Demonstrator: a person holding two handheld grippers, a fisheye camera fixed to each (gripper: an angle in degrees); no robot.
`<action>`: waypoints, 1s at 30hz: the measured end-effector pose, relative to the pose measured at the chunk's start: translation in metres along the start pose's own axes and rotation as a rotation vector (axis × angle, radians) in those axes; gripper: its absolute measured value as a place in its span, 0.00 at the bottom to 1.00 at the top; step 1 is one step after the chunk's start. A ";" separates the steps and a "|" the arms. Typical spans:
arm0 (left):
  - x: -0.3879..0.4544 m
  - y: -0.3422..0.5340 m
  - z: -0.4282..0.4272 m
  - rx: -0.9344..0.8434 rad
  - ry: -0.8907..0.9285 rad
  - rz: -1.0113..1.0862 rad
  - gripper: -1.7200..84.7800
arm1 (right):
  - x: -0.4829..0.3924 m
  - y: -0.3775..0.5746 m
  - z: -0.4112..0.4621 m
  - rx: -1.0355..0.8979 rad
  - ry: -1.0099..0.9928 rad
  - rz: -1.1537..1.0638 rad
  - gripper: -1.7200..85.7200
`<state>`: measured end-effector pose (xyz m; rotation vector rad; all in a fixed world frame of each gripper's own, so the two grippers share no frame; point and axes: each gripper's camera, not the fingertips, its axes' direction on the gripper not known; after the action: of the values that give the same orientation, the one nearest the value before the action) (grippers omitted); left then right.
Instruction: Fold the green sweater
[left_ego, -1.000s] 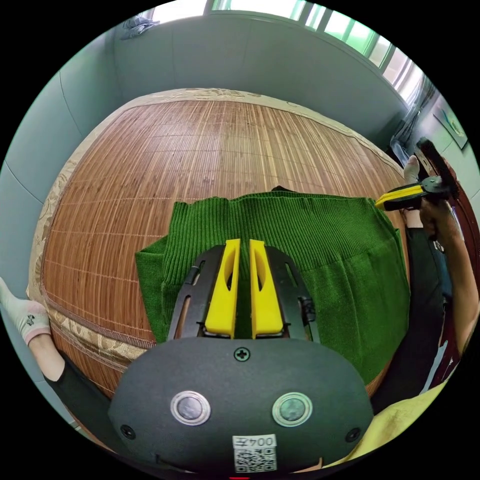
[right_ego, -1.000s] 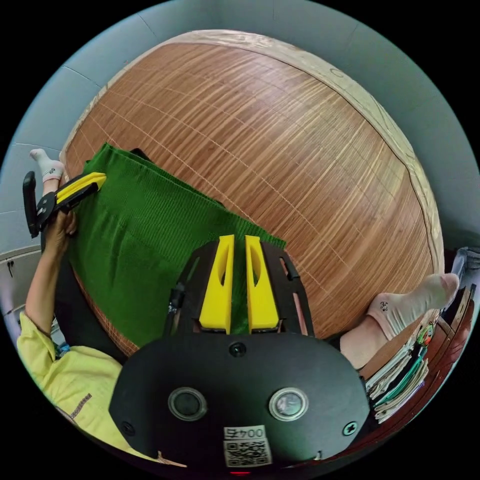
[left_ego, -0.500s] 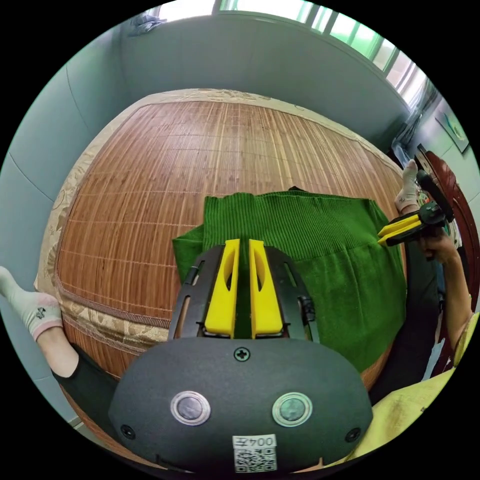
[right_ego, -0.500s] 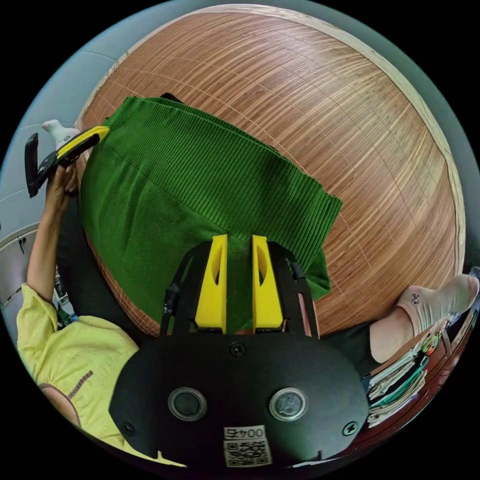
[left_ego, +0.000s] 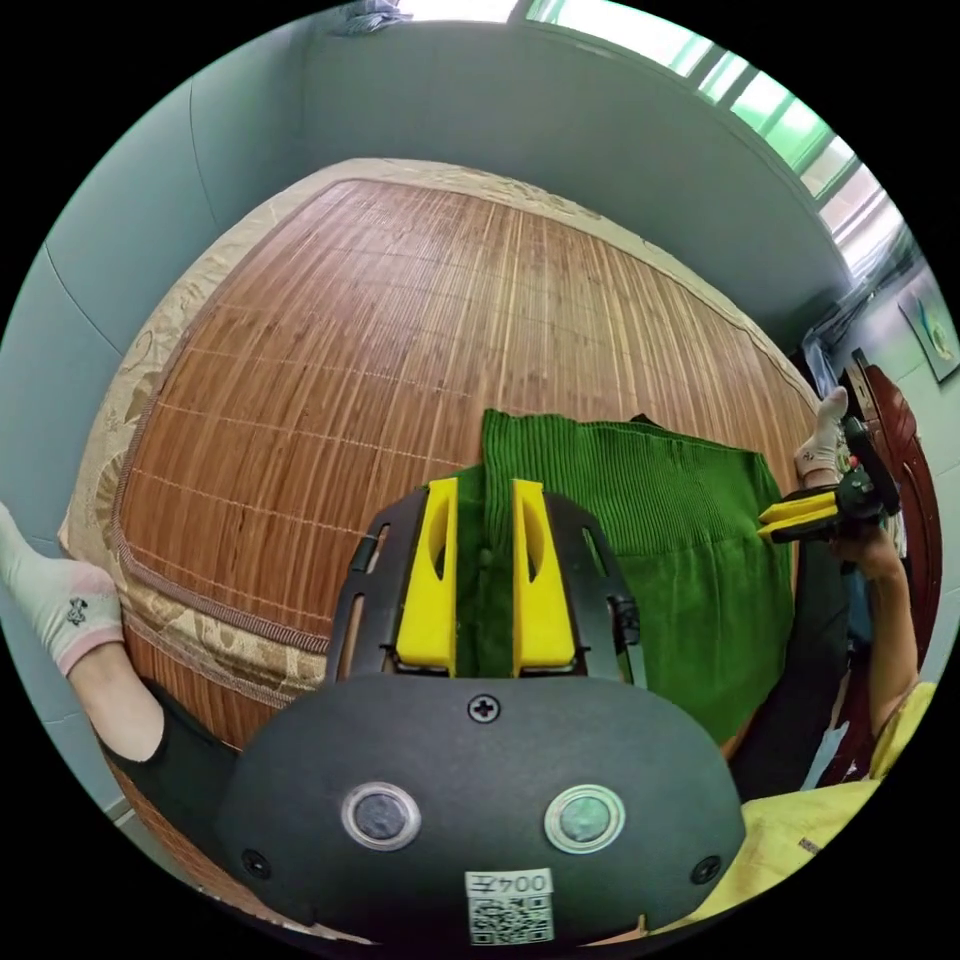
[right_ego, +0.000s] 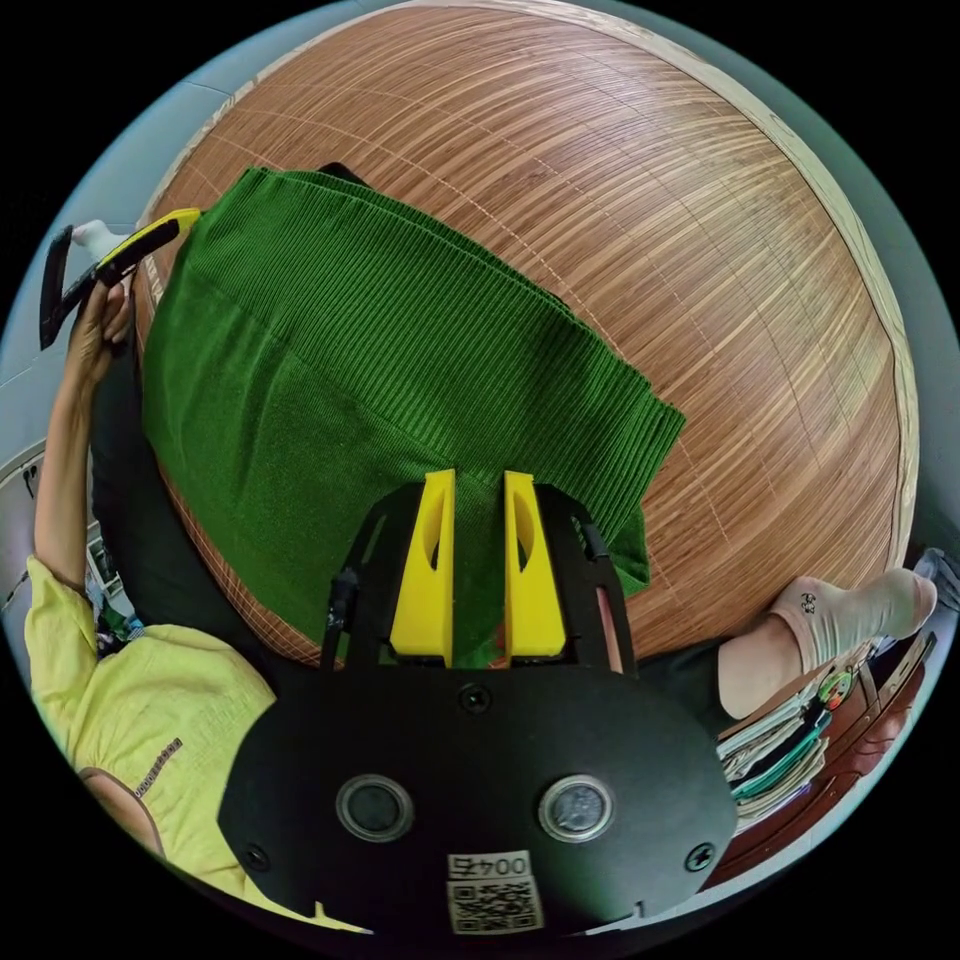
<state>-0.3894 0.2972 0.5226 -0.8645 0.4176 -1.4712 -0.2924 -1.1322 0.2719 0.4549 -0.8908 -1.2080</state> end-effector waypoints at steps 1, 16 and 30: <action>-0.004 -0.007 0.007 -0.028 0.027 -0.013 0.11 | 0.000 -0.001 -0.001 -0.002 0.002 0.003 0.12; -0.004 -0.026 -0.012 0.074 0.038 0.020 0.05 | 0.007 -0.003 0.002 0.036 0.025 -0.031 0.12; 0.048 0.112 -0.031 -0.471 0.045 0.579 0.10 | 0.018 -0.016 0.018 0.010 0.025 -0.016 0.11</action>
<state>-0.3300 0.2298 0.4339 -0.9709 0.9855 -0.8641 -0.3147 -1.1516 0.2767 0.4849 -0.8731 -1.2101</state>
